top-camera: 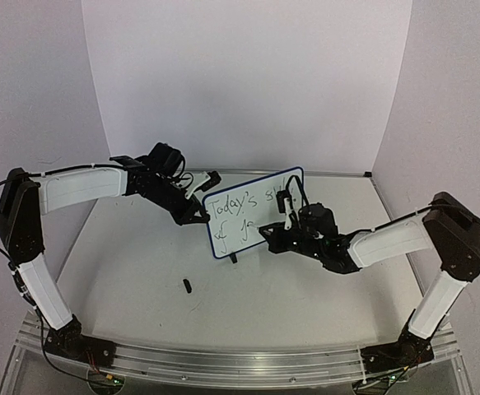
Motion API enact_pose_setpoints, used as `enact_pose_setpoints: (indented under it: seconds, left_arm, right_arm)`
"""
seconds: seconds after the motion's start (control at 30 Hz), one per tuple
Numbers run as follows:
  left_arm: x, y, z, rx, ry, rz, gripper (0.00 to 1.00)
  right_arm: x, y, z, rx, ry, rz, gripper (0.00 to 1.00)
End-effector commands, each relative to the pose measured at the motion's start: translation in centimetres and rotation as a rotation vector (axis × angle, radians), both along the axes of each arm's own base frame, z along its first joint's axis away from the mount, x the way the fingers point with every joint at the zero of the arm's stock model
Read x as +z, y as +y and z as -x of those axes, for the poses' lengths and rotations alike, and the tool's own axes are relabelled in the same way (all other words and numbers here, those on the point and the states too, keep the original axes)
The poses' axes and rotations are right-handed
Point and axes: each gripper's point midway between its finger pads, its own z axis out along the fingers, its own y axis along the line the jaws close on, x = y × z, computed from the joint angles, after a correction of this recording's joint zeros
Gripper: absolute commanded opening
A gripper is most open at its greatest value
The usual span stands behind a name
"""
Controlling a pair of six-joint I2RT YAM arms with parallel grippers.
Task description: Write a sentence on the whiteboard
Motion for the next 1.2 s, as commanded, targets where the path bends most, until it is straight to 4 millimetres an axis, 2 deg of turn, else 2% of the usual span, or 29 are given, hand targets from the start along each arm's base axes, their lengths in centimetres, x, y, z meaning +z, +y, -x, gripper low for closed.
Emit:
enact_pose_setpoints:
  seconds: [0.0, 0.13, 0.37, 0.6, 0.83, 1.17]
  left_arm:
    - [-4.4, 1.9, 0.2, 0.013, 0.038, -0.163, 0.0]
    - [-4.4, 1.8, 0.3, 0.012, 0.039, -0.162, 0.0]
    - [-4.4, 1.8, 0.3, 0.012, 0.04, -0.163, 0.0]
    - [-4.4, 1.8, 0.3, 0.011, 0.041, -0.162, 0.0]
    - [-4.4, 1.8, 0.3, 0.012, 0.039, -0.161, 0.0]
    - [-4.4, 1.8, 0.3, 0.012, 0.038, -0.163, 0.0]
  right_arm:
    - [-0.3, -0.4, -0.8, -0.045, 0.003, -0.004, 0.0]
    - [-0.3, -0.9, -0.7, -0.06, 0.002, 0.006, 0.0]
    - [1.8, -1.9, -1.2, -0.111, -0.051, 0.004, 0.0]
    - [3.5, -1.9, -1.2, -0.106, -0.082, -0.011, 0.0]
    - [3.9, -1.1, -0.6, -0.051, -0.082, -0.024, 0.0]
    - [4.3, -1.9, -0.2, -0.07, -0.079, -0.039, 0.0]
